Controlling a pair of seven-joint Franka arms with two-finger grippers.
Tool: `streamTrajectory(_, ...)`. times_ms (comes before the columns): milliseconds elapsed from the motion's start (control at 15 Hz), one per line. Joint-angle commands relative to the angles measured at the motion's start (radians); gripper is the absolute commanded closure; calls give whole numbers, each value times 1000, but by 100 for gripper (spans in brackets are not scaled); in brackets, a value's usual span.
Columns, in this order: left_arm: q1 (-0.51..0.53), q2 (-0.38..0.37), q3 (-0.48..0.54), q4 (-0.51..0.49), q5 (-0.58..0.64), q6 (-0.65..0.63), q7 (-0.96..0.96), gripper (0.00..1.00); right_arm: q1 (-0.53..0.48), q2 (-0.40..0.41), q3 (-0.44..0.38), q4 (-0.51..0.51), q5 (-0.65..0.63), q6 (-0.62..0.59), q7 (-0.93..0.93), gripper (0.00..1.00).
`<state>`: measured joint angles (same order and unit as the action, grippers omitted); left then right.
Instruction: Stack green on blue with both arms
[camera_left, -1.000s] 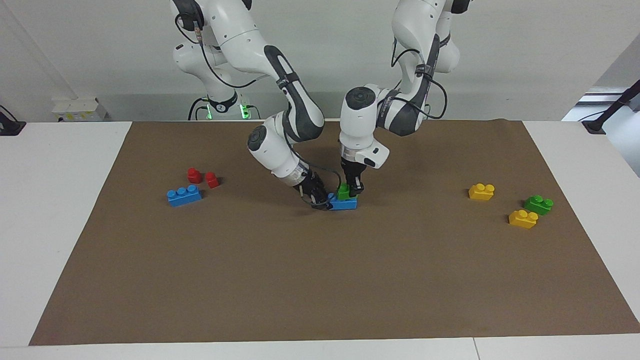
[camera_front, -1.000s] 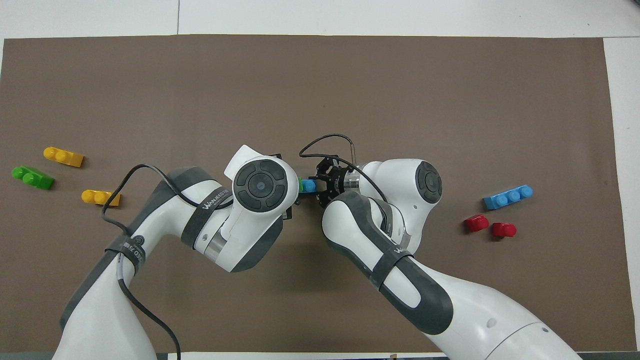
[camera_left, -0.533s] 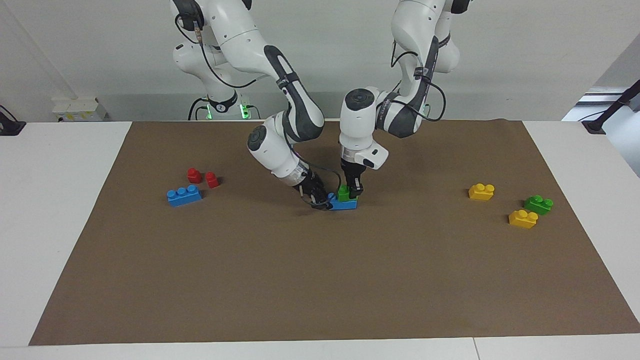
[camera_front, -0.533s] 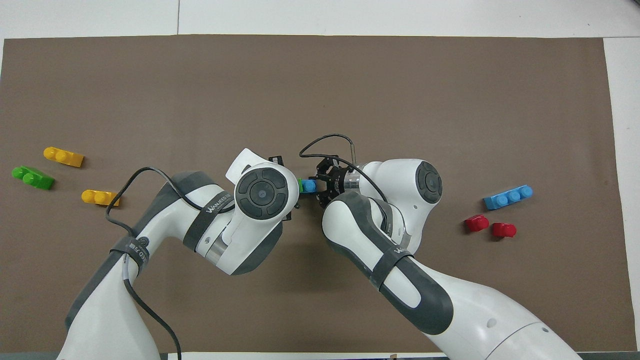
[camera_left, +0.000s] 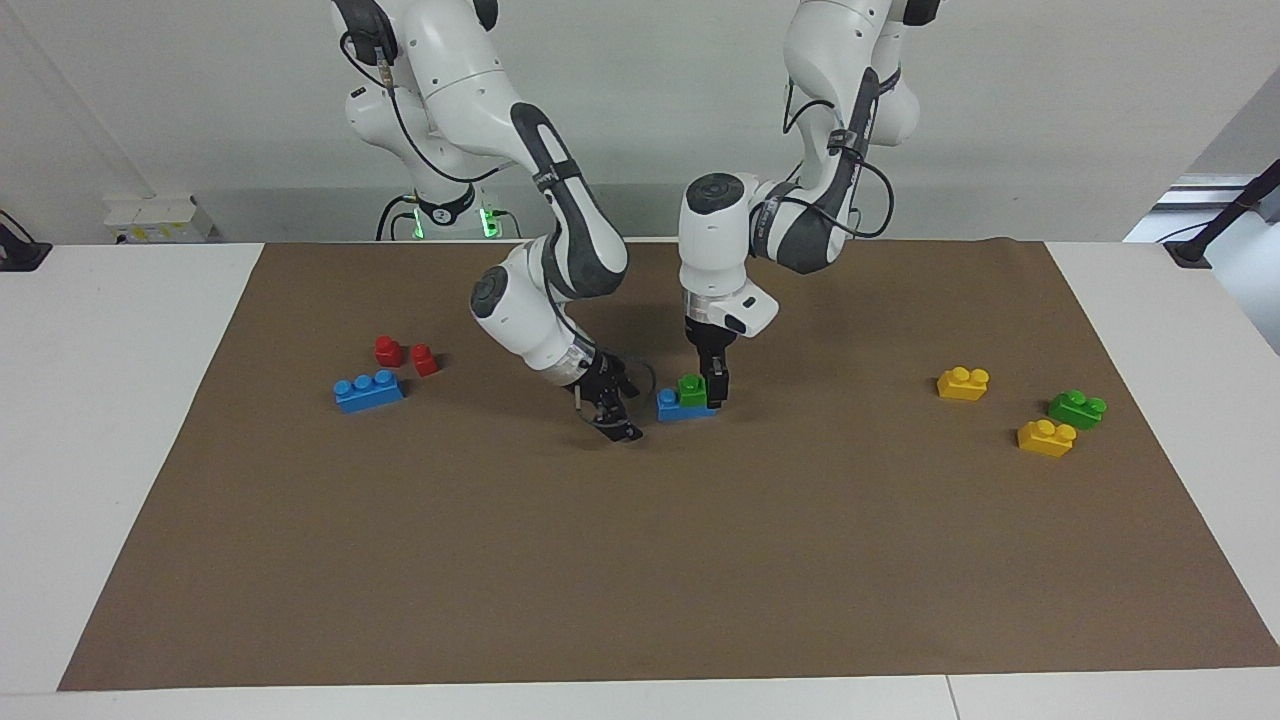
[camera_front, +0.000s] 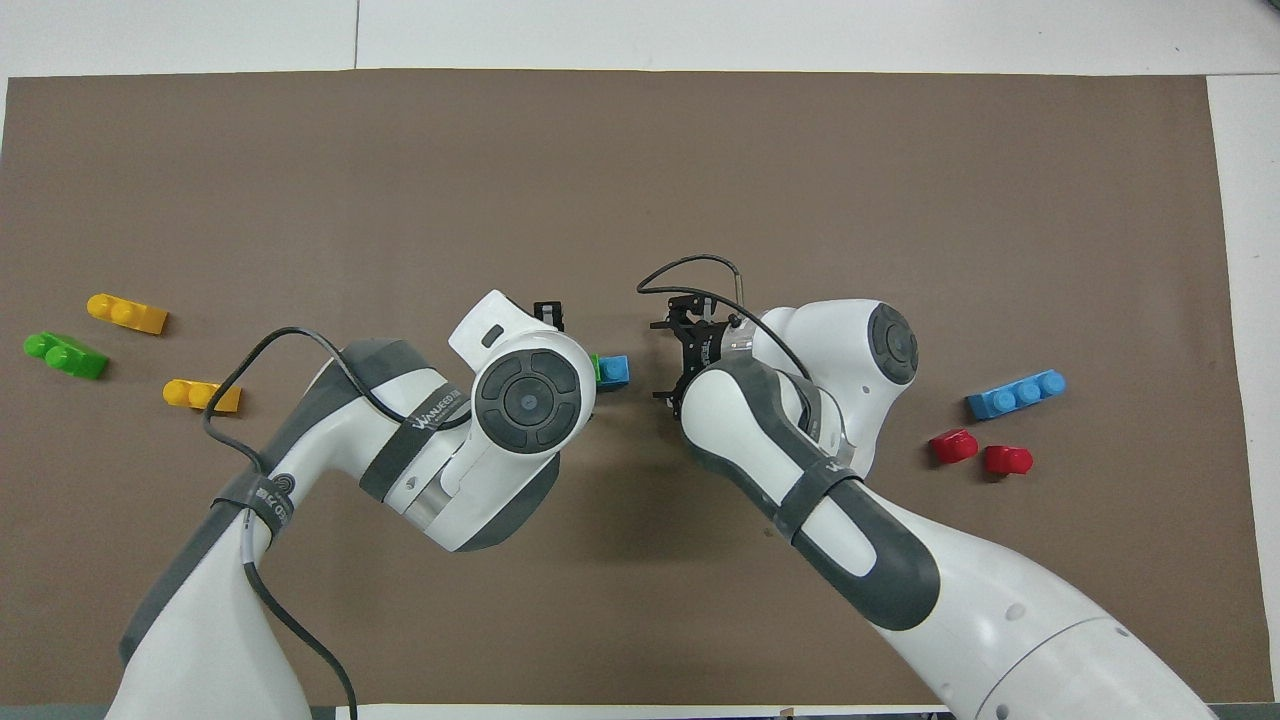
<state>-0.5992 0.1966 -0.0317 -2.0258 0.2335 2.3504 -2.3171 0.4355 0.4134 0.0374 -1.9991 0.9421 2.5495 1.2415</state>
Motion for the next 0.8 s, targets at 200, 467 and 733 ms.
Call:
streamTrajectory(200, 53, -110, -1, 6, 18, -94, 88, 0, -282, -21, 4, 81, -299, -291, -71, 1)
streamTrajectory(467, 127, -140, -1, 48, 14, -154, 212, 0, -423, -85, 2, 125, -503, -451, -259, 0)
streamTrajectory(733, 222, -140, 1, 108, -16, -217, 437, 0, -495, -154, 2, 187, -643, -590, -523, 0)
